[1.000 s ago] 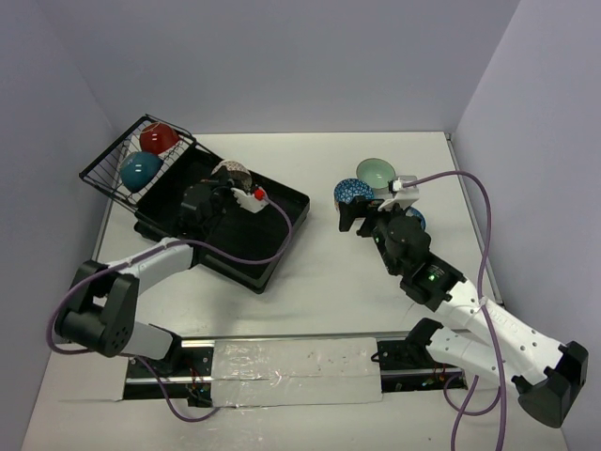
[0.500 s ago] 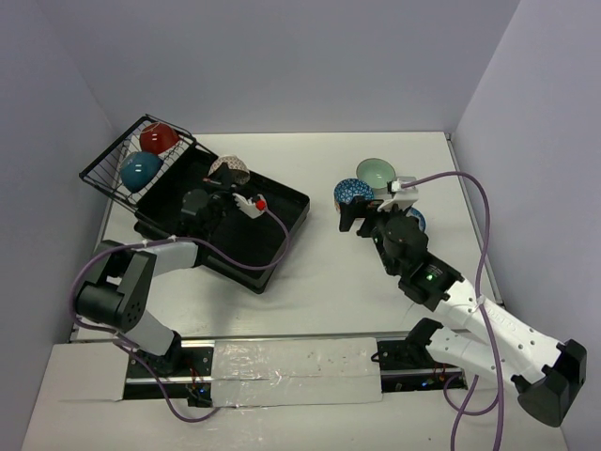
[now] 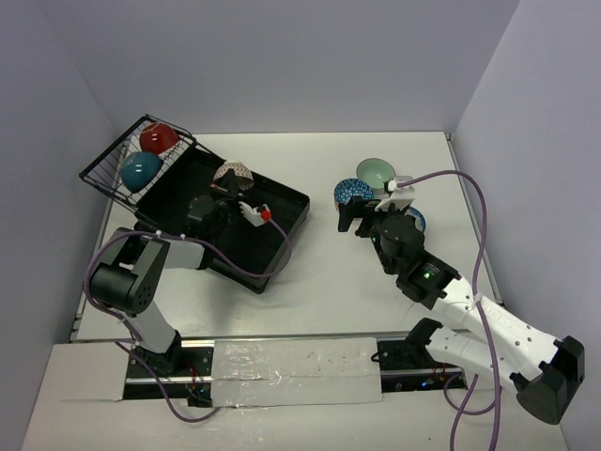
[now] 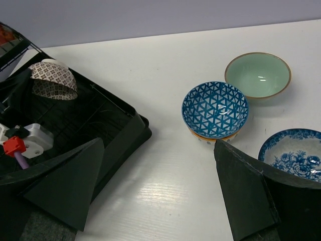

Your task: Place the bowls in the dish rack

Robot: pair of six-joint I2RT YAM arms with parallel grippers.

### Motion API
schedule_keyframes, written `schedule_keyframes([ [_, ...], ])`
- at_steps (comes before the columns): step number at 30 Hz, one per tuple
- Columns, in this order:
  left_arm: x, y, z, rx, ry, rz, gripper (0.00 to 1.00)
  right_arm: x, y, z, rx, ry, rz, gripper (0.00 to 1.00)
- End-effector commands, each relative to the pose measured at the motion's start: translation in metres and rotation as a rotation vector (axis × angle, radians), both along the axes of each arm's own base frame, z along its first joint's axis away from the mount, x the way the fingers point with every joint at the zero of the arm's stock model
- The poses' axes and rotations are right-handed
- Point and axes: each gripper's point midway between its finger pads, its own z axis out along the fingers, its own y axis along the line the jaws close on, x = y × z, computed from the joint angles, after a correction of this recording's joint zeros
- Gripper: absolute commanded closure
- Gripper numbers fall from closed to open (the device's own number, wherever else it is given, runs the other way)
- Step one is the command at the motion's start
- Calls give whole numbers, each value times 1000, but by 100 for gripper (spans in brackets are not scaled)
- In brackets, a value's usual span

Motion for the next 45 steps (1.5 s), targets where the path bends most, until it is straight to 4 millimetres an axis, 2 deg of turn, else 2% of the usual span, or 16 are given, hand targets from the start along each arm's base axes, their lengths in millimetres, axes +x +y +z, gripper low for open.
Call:
schedule_keyframes([
  [1,-4,-12,41,-10,-162,-51,100,5,-3,7,18,-31,-26,2],
  [10,-7,-24,34,49,-181,-64,100,5,-2,6,17,-26,-21,2],
  [28,-3,-21,1,88,-114,-41,99,4,-1,7,19,-33,-12,2],
  [33,-5,-17,6,78,-111,-27,89,5,-2,8,17,-35,-15,2],
  [37,-8,-18,11,76,-107,-32,88,4,-3,9,20,-39,-18,2],
  [39,-8,-17,11,79,-103,-29,85,4,-3,9,23,-41,-18,2],
  [43,-12,-21,13,84,-94,-37,86,4,-4,11,26,-46,-20,2],
  [45,-13,-22,13,89,-91,-36,83,3,-5,12,28,-48,-21,2],
])
